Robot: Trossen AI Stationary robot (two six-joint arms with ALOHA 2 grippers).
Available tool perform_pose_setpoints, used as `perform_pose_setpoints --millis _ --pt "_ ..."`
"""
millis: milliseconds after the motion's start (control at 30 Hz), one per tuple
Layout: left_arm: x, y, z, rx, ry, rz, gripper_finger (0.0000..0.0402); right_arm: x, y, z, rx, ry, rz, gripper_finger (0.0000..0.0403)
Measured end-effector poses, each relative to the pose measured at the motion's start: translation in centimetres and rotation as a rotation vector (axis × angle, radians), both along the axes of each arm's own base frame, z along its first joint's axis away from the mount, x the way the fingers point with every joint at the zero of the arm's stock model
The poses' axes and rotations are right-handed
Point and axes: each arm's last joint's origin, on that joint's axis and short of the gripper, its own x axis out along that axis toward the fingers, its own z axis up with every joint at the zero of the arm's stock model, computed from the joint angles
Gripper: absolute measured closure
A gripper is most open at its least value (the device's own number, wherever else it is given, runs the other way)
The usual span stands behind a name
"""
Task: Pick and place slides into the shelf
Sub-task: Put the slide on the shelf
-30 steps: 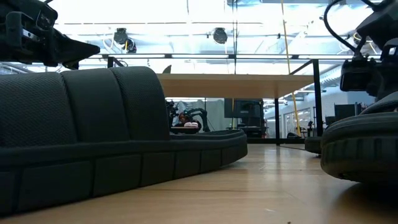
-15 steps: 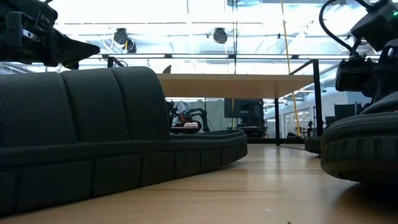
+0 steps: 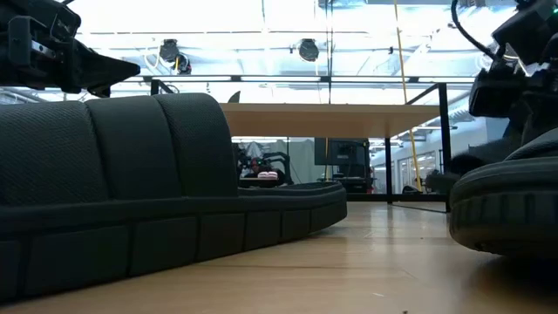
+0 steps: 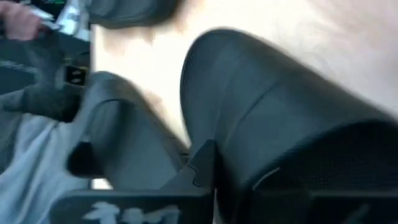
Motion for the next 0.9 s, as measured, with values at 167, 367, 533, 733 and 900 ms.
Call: perform_pose_setpoints --millis 167,367,533,733,900 --pt "0.0 0.0 0.0 0.000 0.000 0.000 0.0394 -0.1 0.1 0.2 0.030 -0.011 0.039 0.0396" --pt "0.0 0.0 0.0 0.000 0.000 0.000 0.0394 -0.2 0.1 0.6 0.045 -0.047 0.038 0.0398" --pt "0.0 0.0 0.0 0.000 0.000 0.000 0.0394 0.0 0.3 2.9 0.029 -0.125 0.068 0.0399" --pt "0.0 0.0 0.0 0.000 0.000 0.000 0.0394 -0.5 0.9 5.5 0.003 -0.076 0.135 0.0400" --pt "0.0 0.0 0.0 -0.010 -0.001 -0.001 0.0394 -1.0 1.4 6.9 -0.030 -0.092 0.177 0.0400"
